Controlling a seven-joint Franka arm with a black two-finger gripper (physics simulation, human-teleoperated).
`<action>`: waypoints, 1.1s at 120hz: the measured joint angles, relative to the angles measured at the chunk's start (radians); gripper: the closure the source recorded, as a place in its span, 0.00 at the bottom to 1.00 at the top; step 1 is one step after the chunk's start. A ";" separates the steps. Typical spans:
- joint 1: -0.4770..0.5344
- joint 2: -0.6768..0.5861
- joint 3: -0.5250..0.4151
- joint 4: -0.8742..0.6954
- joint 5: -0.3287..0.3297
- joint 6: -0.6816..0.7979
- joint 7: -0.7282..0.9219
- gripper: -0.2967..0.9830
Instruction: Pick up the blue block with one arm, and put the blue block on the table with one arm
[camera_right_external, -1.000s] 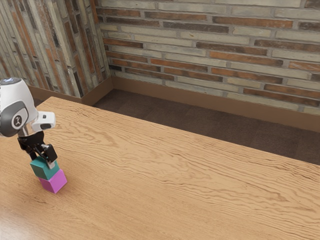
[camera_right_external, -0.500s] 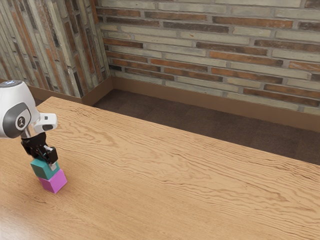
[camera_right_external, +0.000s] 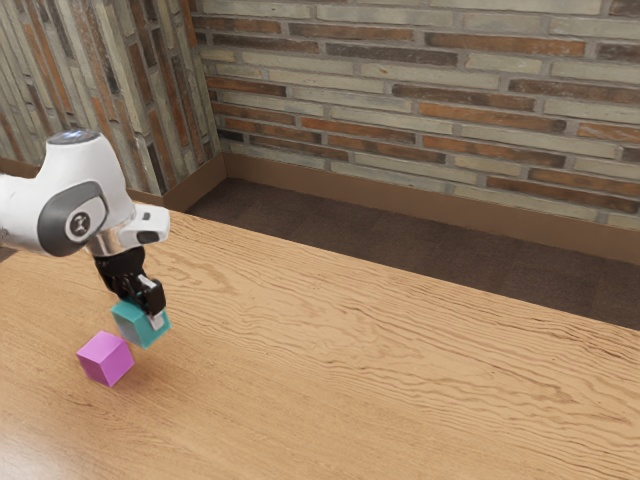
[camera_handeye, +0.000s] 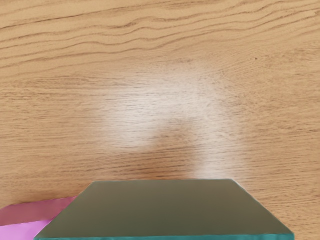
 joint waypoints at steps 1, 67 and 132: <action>0.000 -0.006 -0.006 -0.009 -0.004 0.001 -0.003 0.48; 0.004 0.019 -0.134 -0.146 -0.110 0.076 -0.171 0.46; 0.007 0.141 -0.010 0.568 -0.145 -0.284 -0.209 0.26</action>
